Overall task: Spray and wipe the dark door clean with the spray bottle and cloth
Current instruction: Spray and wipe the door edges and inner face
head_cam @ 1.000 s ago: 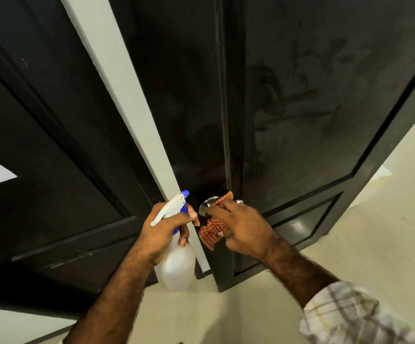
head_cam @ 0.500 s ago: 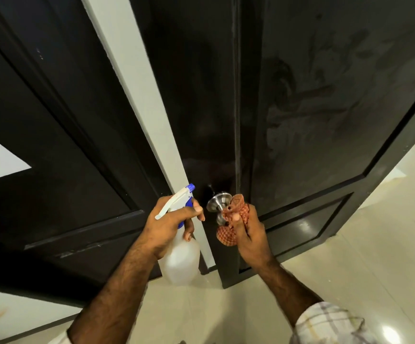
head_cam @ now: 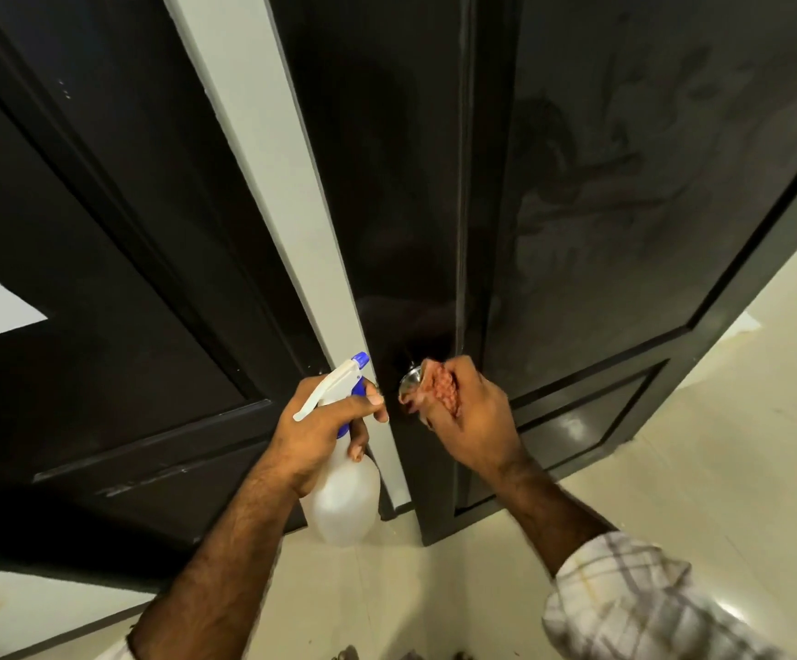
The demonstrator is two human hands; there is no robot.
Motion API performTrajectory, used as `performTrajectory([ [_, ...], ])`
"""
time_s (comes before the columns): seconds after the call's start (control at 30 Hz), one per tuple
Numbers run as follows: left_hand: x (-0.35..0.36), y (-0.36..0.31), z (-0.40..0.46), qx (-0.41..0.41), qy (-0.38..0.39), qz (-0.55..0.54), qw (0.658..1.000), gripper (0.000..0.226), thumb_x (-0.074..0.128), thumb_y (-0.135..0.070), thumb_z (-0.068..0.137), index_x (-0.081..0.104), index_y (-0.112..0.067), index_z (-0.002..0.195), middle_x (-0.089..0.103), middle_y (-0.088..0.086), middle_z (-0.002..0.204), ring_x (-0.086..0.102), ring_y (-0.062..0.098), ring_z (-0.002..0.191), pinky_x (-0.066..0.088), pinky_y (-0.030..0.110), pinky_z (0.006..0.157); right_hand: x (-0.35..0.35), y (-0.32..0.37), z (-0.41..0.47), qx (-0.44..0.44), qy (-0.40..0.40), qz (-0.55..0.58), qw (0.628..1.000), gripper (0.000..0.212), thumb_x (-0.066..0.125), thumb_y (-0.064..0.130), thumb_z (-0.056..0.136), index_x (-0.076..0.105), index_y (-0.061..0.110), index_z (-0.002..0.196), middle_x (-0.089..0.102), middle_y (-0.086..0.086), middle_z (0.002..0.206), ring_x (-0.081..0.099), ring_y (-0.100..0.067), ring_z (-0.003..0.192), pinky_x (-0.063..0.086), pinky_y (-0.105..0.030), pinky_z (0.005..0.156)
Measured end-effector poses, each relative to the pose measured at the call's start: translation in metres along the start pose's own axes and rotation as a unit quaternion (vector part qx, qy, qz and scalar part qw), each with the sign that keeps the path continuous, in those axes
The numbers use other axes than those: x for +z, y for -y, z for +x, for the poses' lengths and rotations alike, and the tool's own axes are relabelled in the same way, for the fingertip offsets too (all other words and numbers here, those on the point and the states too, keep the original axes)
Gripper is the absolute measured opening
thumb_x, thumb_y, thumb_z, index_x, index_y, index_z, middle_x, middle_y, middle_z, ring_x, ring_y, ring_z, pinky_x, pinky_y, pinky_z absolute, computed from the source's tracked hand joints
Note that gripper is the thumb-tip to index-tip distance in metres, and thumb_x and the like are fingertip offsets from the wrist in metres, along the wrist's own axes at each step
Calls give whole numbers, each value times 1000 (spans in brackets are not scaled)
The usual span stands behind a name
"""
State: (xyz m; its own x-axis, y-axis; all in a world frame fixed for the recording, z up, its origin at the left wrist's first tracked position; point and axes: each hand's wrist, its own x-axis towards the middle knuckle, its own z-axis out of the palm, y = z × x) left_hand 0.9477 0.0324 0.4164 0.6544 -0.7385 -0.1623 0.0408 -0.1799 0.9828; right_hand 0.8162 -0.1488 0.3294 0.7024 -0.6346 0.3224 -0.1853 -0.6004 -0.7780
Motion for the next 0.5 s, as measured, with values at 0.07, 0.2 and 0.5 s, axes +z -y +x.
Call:
performTrajectory([
  [0.07, 0, -2, 1, 7, 13, -11, 1000, 66, 82, -47, 71, 67, 6, 107, 75, 25, 97, 55, 35, 55, 54, 41, 66, 14, 8, 8, 160, -62, 113, 979, 59, 51, 77, 93, 59, 22, 113, 70, 8, 95, 73, -10, 84, 60, -34, 67],
  [0.2, -9, -3, 2, 20, 31, -18, 999, 52, 79, -46, 74, 72, 1, 95, 74, 24, 94, 55, 33, 54, 55, 40, 65, 14, 11, 37, 531, -35, 477, 700, 73, 61, 81, 87, 63, 23, 132, 69, -13, 125, 71, -43, 109, 59, -68, 90],
  [0.5, -58, 9, 19, 23, 44, -29, 998, 39, 77, -40, 78, 74, -3, 91, 75, 23, 92, 56, 29, 50, 55, 38, 64, 62, 65, 7, 137, -218, -102, 961, 53, 42, 65, 105, 46, 17, 129, 55, -8, 122, 63, -27, 102, 61, -41, 77],
])
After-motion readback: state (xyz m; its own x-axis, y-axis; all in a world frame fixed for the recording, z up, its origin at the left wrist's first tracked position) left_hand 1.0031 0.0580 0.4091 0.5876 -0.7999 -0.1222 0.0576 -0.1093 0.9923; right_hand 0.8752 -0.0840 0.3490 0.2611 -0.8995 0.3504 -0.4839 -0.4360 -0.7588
